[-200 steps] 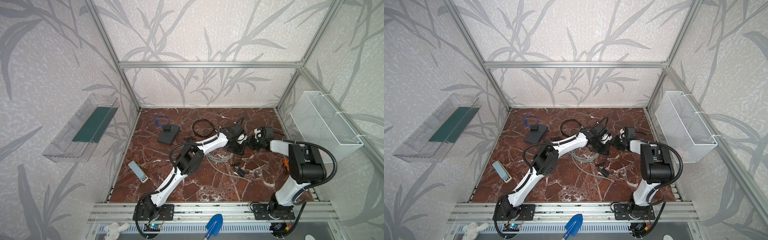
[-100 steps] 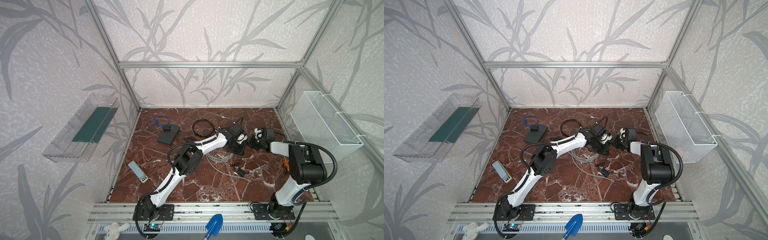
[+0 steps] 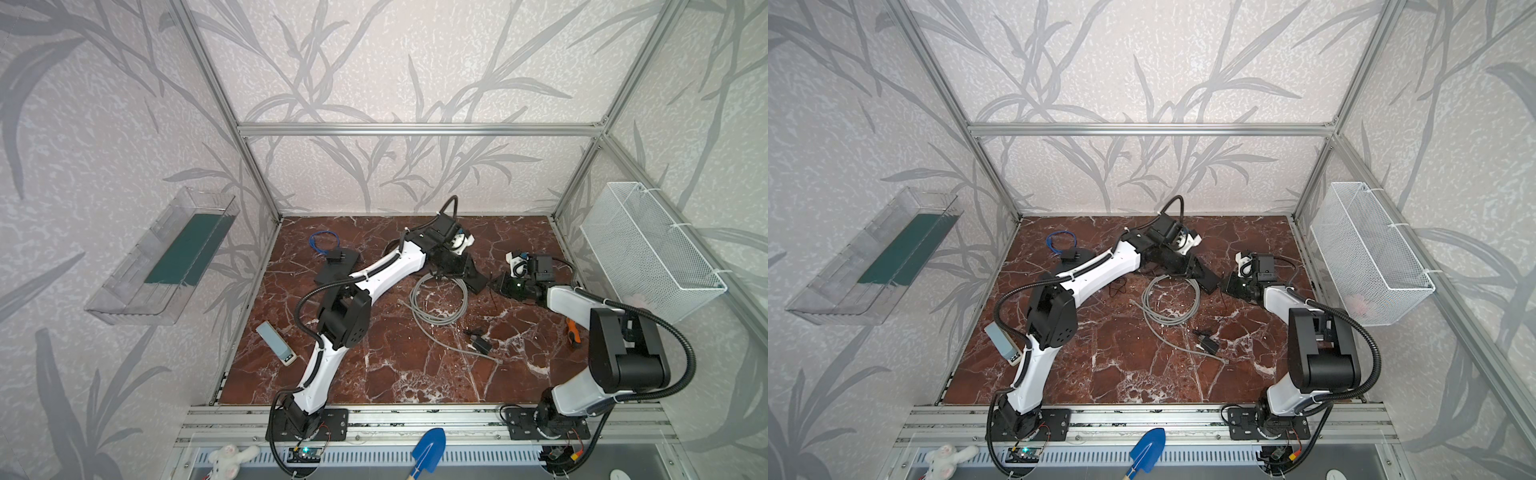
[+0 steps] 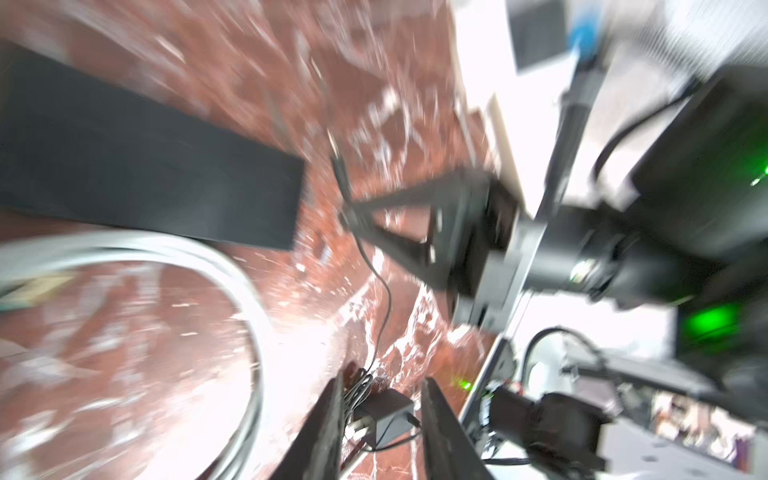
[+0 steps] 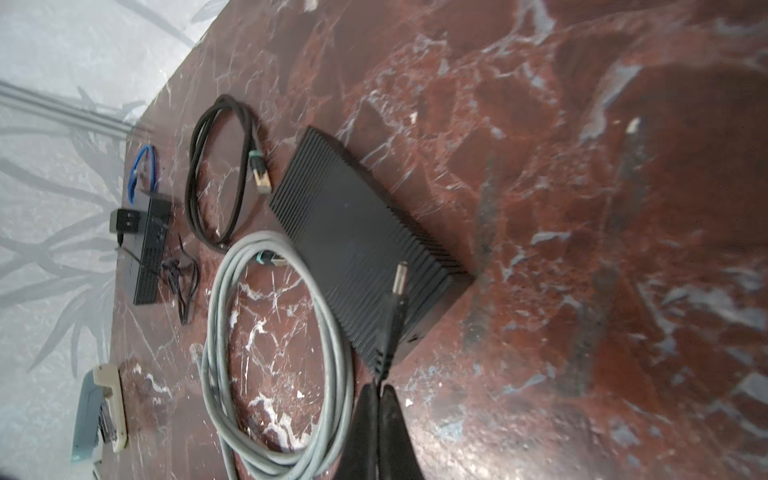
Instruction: Insert the plug into the switch port
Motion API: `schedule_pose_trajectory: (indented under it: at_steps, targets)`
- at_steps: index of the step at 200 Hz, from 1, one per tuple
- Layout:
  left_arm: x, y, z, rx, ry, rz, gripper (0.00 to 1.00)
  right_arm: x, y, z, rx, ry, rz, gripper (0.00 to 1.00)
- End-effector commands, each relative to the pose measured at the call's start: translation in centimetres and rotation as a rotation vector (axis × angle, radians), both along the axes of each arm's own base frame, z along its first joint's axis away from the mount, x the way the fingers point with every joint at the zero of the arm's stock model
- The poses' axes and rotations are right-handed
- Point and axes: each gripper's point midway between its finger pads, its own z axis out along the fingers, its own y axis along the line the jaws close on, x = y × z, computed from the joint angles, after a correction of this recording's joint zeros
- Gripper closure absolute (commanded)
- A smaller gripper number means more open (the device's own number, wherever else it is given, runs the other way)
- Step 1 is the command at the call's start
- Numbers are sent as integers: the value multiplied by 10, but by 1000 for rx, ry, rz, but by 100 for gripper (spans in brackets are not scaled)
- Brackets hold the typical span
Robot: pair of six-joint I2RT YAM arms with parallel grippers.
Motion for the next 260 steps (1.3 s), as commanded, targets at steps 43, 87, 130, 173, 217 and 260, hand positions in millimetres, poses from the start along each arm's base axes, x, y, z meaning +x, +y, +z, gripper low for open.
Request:
schedule_pose_trajectory:
  at_steps: [43,87,130,173,217,260]
  targets:
    - [0,19,-19,23,138,-21,65,-50,53,25,-66,-189,387,100]
    - [1,17,-16,-6,161,-34,62,-58,65,32,-82,-227,508,100]
    - [-7,15,-29,14,195,-52,62,-58,77,40,-72,-278,565,100]
    - [-11,18,-43,51,217,-50,62,-57,83,43,-67,-300,583,100]
    - [-19,10,-44,31,235,-76,65,-56,84,44,-66,-306,584,100]
    - [-28,9,-51,51,261,-89,70,-52,82,43,-80,-316,569,100]
